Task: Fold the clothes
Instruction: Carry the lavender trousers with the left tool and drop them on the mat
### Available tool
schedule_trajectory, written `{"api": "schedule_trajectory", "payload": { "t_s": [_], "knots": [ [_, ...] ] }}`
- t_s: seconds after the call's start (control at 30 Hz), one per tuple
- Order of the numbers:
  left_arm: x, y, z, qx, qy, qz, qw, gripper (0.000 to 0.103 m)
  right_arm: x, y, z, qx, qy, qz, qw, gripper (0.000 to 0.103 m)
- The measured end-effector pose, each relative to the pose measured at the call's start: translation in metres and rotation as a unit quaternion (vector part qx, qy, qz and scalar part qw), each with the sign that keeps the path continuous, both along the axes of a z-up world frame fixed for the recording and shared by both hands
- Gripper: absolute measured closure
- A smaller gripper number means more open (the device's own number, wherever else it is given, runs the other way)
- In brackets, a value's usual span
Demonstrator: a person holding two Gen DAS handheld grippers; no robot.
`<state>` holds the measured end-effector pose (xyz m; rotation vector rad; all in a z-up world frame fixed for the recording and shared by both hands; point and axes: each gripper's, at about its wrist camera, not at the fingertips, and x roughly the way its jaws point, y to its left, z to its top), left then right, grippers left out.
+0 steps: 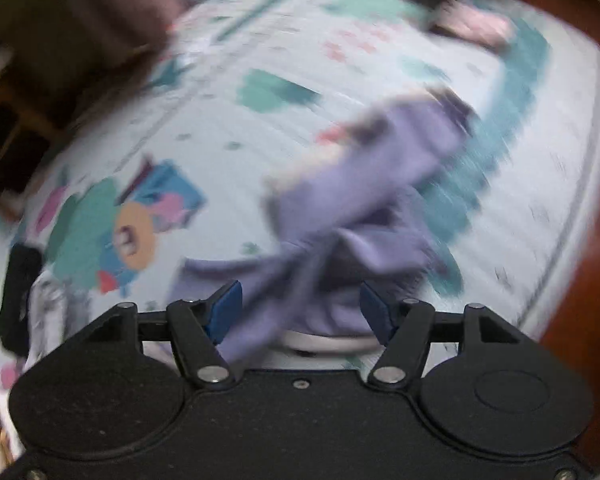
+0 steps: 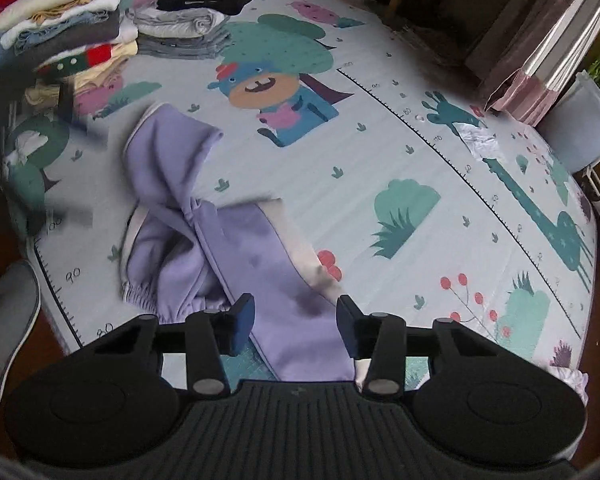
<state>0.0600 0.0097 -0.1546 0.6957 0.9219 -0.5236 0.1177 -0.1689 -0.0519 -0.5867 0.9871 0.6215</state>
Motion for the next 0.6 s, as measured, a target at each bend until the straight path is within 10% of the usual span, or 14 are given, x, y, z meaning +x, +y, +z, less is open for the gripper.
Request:
{"api": "schedule_trajectory", "payload": {
  "t_s": [0.3,0.6],
  "knots": [
    [-0.021,-0.013,-0.073,0.013,0.018,-0.038,0.9990,0.038,-0.011,0.019,-0.041,0.041,0.019,0.073,0.996,0.057],
    [-0.024,-0.029,-0.104,0.021,0.036,-0.022,0.9989,0.038,-0.057,0.026,-0.124,-0.020,0.062,0.218,0.974,0.053]
  ]
}}
